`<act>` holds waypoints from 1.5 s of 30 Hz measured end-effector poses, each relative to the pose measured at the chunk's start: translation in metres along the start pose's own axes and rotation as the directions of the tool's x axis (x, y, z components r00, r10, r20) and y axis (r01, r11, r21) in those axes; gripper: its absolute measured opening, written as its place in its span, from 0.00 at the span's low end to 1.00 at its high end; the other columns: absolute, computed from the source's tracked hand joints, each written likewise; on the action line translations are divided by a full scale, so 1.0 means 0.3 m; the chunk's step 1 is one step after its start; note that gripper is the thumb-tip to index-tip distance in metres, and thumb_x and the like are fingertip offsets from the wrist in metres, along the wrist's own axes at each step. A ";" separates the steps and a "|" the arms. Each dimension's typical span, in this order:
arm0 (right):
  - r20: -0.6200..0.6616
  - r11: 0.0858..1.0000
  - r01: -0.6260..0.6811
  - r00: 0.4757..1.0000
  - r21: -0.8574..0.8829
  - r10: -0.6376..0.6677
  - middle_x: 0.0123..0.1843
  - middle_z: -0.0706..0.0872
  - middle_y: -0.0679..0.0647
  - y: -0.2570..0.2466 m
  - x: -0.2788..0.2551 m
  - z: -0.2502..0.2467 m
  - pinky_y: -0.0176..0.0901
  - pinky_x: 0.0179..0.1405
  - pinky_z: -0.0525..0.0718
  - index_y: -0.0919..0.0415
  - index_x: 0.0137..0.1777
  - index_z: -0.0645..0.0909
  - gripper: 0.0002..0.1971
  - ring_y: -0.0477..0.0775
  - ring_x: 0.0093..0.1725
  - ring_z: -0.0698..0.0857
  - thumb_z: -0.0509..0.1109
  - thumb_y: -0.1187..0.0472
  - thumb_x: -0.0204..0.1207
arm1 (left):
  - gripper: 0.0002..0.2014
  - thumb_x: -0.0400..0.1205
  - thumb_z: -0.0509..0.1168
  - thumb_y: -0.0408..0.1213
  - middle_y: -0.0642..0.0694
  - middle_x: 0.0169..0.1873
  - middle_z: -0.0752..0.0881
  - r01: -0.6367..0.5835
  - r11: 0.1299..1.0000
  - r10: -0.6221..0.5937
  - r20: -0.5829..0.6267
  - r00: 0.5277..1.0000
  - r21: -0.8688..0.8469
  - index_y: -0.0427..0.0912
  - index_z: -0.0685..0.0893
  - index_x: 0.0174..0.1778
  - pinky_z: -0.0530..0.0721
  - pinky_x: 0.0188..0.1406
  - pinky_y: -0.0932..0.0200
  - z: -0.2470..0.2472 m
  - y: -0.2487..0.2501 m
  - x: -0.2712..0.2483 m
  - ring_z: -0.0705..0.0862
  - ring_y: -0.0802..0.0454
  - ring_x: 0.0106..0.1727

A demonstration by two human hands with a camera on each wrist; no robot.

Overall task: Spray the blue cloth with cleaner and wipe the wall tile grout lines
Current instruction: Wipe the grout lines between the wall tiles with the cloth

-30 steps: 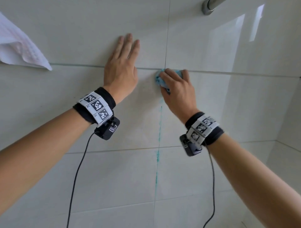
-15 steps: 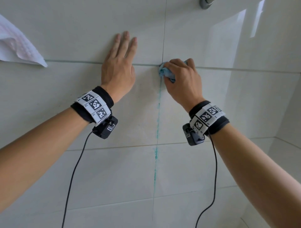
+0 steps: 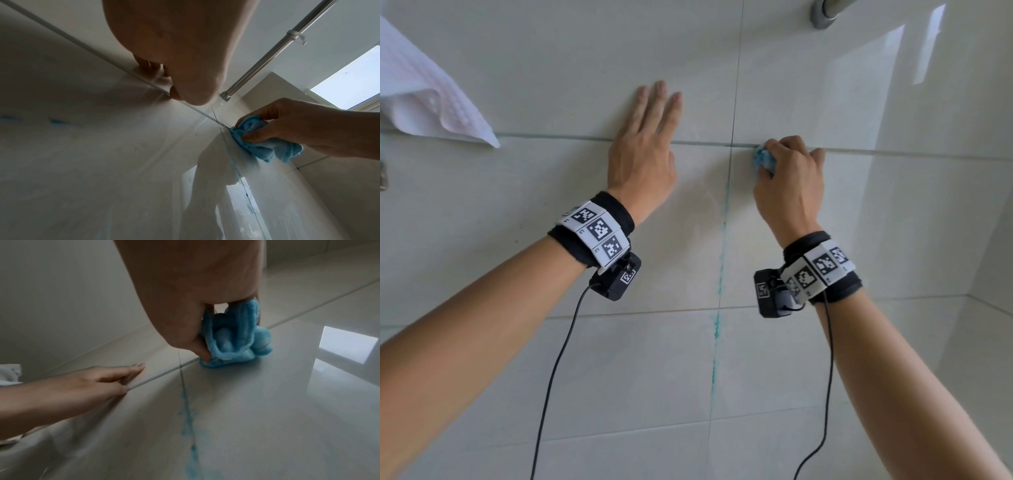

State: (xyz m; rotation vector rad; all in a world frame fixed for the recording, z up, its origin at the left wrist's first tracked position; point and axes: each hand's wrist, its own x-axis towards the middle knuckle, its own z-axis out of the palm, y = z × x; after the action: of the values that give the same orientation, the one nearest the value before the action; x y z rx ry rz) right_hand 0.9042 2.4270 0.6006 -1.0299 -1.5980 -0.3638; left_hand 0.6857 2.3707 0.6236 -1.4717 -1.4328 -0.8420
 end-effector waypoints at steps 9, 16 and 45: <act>-0.042 0.974 0.222 0.974 0.039 -0.220 0.60 0.87 0.50 -0.191 -0.051 0.101 0.54 0.39 0.80 0.58 0.61 0.90 0.25 0.67 0.57 0.76 0.63 0.75 0.68 | 0.37 0.84 0.55 0.23 0.45 0.92 0.57 0.022 0.999 -0.020 0.072 0.997 -0.024 0.45 0.59 0.92 0.64 0.87 0.51 -0.039 0.001 0.012 0.53 0.42 0.92; -0.030 0.943 0.331 0.944 0.042 -0.330 0.58 0.87 0.44 -0.155 -0.043 0.073 0.47 0.30 0.73 0.56 0.59 0.84 0.16 0.62 0.56 0.75 0.66 0.74 0.76 | 0.39 0.83 0.57 0.22 0.47 0.92 0.54 0.039 0.999 -0.039 0.100 0.994 -0.003 0.46 0.57 0.92 0.69 0.84 0.49 -0.051 0.013 0.006 0.51 0.43 0.93; -0.022 0.930 0.367 0.930 -0.026 -0.367 0.58 0.88 0.50 0.035 0.025 0.001 0.49 0.31 0.76 0.60 0.56 0.87 0.10 0.65 0.57 0.77 0.66 0.69 0.81 | 0.40 0.83 0.57 0.25 0.47 0.92 0.52 0.084 0.996 -0.083 0.125 0.989 0.003 0.47 0.54 0.93 0.73 0.82 0.42 -0.018 0.069 -0.028 0.49 0.40 0.93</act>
State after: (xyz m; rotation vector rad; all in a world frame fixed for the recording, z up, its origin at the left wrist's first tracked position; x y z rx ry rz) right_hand 0.9123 2.4364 0.6043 -0.7327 -1.7664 -0.6462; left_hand 0.7059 2.3639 0.6152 -1.4966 -1.5962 -0.8145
